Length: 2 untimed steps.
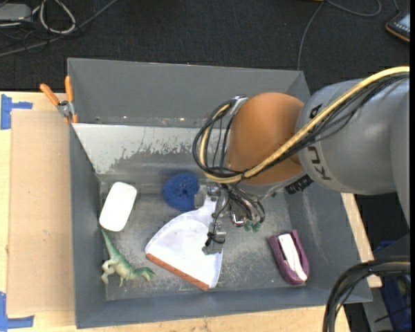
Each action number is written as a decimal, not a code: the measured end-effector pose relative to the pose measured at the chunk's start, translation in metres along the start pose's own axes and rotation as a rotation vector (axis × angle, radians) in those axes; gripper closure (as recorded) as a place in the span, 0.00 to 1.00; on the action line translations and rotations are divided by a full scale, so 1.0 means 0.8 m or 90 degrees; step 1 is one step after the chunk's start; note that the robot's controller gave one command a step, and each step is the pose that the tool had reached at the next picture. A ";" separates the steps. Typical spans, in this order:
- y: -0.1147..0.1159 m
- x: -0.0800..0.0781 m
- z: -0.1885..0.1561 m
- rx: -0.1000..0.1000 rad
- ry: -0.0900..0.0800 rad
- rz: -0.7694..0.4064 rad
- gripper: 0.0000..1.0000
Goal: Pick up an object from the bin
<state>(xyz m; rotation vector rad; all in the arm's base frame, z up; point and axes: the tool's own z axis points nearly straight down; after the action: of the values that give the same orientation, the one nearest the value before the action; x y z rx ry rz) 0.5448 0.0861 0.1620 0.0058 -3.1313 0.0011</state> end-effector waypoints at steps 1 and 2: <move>-0.001 -0.002 -0.006 0.000 -0.005 0.002 0.00; -0.031 -0.074 0.009 0.000 -0.005 -0.130 0.00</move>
Offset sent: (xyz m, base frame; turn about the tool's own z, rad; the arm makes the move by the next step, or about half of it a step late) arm 0.0631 -0.0271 -0.0090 -0.2232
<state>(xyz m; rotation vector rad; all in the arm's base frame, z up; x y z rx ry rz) 0.6036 0.0618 0.1543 0.3246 -3.1226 -0.0009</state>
